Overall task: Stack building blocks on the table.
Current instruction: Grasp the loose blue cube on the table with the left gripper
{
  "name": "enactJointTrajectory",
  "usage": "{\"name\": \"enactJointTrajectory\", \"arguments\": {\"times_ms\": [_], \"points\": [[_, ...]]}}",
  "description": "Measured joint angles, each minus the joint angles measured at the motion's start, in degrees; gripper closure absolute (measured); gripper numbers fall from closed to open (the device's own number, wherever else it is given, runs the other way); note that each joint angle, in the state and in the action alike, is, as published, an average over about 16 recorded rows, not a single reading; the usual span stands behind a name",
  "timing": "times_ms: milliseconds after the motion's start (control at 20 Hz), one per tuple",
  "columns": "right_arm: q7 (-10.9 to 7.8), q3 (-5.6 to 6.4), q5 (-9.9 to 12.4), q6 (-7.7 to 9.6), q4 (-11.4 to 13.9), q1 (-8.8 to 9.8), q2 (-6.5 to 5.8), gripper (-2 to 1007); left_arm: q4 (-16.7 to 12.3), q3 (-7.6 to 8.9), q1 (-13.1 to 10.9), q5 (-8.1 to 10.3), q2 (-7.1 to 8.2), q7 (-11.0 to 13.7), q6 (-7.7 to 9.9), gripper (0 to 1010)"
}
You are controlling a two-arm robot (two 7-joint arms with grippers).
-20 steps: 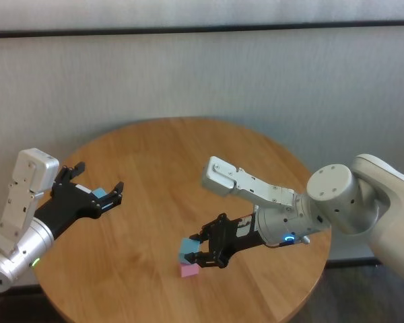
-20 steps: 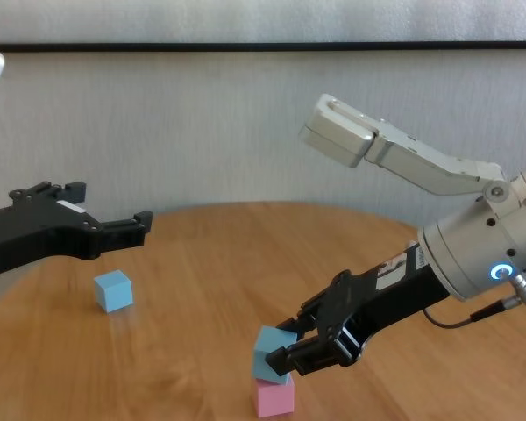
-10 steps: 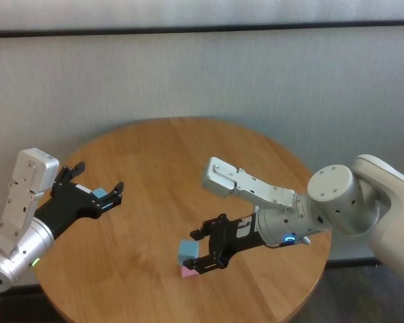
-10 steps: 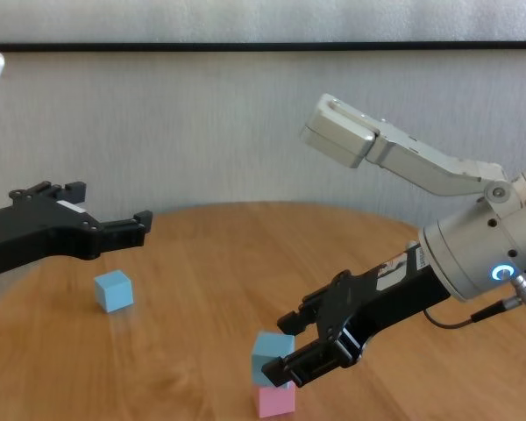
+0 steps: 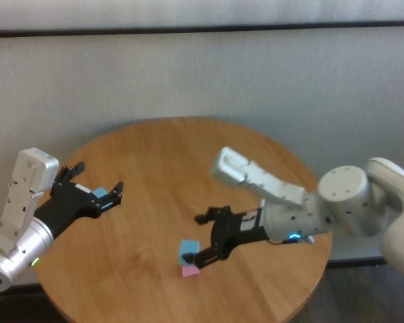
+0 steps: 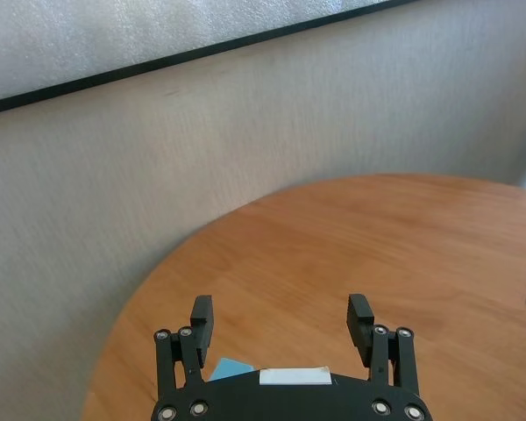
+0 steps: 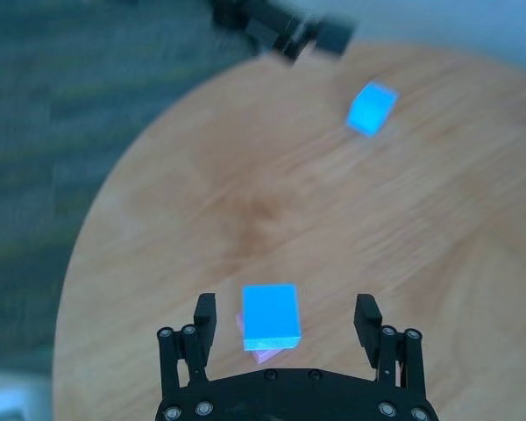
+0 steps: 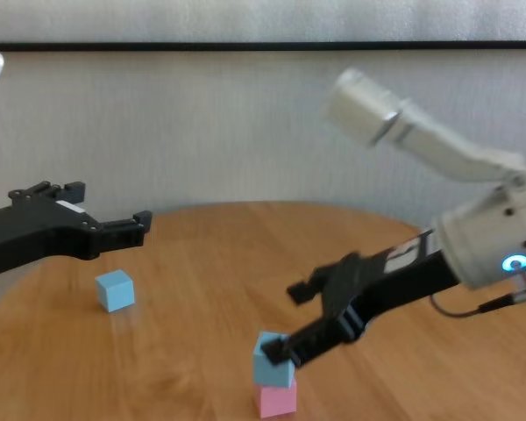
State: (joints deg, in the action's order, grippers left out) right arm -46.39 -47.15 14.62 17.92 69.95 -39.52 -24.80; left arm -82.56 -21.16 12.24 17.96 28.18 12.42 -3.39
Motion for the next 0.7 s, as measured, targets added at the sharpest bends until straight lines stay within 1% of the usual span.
{"name": "enactJointTrajectory", "arguments": {"times_ms": [100,150,350,500,600,700], "points": [[2.33,1.80,1.07,-1.59,1.64,1.66,-0.58,55,0.00,0.00,0.00,0.00,0.00,0.00,0.00,10],[4.04,2.90,1.48,-2.63,2.56,2.73,-0.83,42,0.00,0.00,0.00,0.00,0.00,0.00,0.00,10],[11.97,7.89,2.84,-7.26,6.47,7.68,-1.55,9,0.00,0.00,0.00,0.00,0.00,0.00,0.00,10],[17.93,11.57,3.47,-10.72,9.17,11.46,-1.76,4,0.00,0.00,0.00,0.00,0.00,0.00,0.00,10],[21.57,13.63,3.54,-12.76,10.53,13.63,-1.67,4,0.00,0.00,0.00,0.00,0.00,0.00,0.00,10],[24.86,15.36,3.40,-14.47,11.57,15.48,-1.45,4,0.00,0.00,0.00,0.00,0.00,0.00,0.00,10]]}}
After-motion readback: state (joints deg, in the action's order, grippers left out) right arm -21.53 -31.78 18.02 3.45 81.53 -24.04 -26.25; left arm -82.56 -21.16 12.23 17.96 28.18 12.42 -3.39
